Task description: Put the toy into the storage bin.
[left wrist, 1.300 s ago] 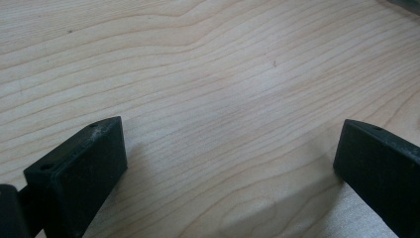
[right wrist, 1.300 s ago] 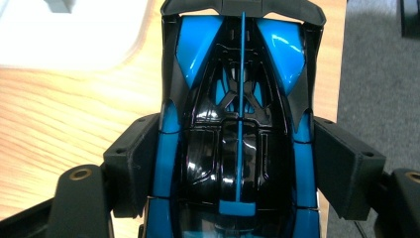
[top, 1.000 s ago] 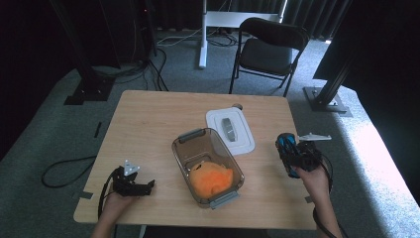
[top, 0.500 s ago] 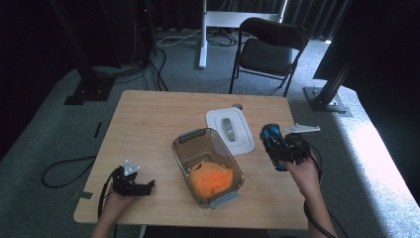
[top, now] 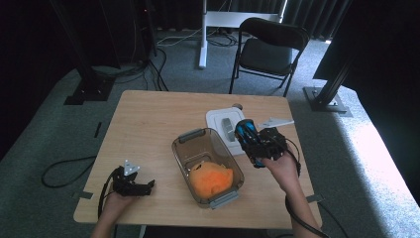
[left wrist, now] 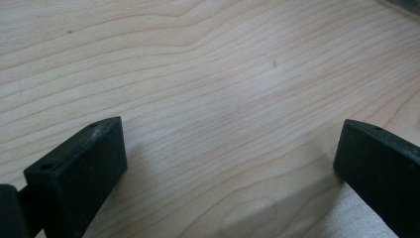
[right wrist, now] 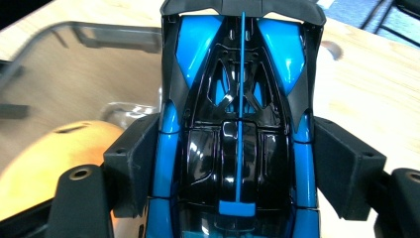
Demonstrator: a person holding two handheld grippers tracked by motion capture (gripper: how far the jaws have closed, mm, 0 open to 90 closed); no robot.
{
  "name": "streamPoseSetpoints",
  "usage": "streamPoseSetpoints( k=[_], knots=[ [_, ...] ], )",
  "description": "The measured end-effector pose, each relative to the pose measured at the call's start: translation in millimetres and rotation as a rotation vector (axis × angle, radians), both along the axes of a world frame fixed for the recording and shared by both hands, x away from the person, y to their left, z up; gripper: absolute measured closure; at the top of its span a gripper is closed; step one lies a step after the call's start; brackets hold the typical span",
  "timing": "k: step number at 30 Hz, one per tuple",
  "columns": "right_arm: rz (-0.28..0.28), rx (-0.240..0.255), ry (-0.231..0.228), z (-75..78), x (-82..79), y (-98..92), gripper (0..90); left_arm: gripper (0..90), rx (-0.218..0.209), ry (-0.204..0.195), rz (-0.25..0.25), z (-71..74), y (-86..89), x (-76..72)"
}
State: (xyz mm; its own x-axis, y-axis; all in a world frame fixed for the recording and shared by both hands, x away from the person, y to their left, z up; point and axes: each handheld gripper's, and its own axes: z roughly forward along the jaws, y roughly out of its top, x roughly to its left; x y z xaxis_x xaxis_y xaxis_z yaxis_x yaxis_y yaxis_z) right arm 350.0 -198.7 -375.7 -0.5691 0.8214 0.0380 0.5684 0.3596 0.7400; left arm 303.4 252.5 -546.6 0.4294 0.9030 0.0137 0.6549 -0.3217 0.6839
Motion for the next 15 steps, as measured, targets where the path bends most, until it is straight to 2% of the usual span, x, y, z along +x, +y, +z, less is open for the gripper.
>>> streamPoseSetpoints(
  k=[8,10,15],
  knots=[
    [0.071,0.028,0.003,3.8,-1.5,37.3,25.5,0.4,-0.001,0.001,0.000,0.1,0.0,0.0],
    [0.091,0.022,0.003,4.4,-2.8,47.1,25.5,0.4,0.000,0.002,-0.001,0.1,0.0,0.0],
    [0.129,0.033,0.012,2.0,-4.4,68.8,25.5,0.4,0.001,0.002,-0.002,0.2,0.2,0.1]
  ],
)
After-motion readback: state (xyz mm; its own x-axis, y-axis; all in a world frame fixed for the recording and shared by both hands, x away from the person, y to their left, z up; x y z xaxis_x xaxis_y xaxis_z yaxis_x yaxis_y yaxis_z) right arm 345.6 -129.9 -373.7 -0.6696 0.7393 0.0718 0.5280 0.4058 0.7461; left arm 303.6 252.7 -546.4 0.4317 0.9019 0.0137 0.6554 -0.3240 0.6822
